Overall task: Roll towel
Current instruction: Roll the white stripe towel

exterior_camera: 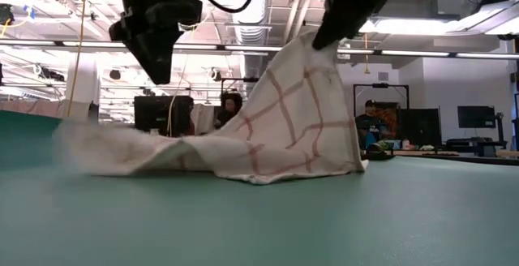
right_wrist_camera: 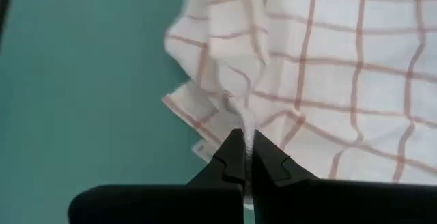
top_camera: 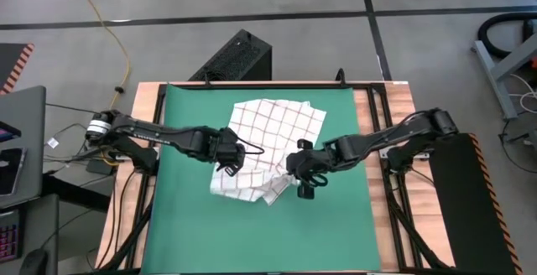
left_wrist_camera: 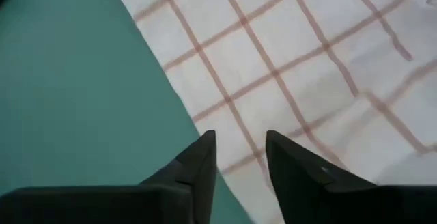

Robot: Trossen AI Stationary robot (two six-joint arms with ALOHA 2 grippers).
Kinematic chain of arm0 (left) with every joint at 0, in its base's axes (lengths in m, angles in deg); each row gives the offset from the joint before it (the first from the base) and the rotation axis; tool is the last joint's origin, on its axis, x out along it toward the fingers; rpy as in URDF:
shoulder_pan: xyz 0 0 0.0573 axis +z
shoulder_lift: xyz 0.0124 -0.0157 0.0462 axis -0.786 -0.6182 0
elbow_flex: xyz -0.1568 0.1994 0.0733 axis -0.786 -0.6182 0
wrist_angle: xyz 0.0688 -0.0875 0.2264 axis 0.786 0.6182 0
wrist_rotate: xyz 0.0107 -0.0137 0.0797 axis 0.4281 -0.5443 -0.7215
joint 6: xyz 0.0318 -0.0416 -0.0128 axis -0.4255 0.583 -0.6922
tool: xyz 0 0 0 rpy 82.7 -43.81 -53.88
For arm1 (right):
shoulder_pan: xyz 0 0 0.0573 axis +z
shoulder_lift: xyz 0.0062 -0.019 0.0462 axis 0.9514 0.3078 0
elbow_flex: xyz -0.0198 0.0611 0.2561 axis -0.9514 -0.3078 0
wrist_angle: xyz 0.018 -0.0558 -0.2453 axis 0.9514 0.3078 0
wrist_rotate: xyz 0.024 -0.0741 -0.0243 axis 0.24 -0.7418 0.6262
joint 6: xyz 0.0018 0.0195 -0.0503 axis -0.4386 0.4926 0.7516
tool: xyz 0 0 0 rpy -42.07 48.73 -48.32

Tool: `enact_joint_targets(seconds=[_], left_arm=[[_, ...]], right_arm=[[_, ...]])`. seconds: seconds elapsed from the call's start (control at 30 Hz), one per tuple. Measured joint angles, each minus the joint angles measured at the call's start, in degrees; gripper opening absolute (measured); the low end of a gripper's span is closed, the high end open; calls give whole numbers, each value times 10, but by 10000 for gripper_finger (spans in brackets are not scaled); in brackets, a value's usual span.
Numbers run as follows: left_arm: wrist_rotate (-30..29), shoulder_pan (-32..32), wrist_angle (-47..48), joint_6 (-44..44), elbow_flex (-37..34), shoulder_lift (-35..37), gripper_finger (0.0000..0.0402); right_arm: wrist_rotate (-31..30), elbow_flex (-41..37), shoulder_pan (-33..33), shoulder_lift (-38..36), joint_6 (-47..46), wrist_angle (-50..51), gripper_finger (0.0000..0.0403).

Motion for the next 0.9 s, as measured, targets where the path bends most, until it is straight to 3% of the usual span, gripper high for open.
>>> enact_joint_targets(seconds=[0.17,0.3,0.4,0.6,0.8,0.9], left_arm=[[0,-21,-5,-32,0,24,119],[-19,-83,-40,-65,-26,67,103],[-48,-140,-81,-46,-72,94,99],[-48,-231,-218,-72,-194,106,98],[-79,-246,-270,-74,-260,105,98],[-48,-246,-298,-59,-275,105,98]], right_arm=[[5,-9,-2,21,2,-12,16],[19,-9,-2,32,16,-13,16],[20,-9,-2,37,32,-23,16],[20,-8,-3,36,32,-25,16],[22,-8,-2,36,31,-25,16],[22,-8,-2,36,31,-26,16]])
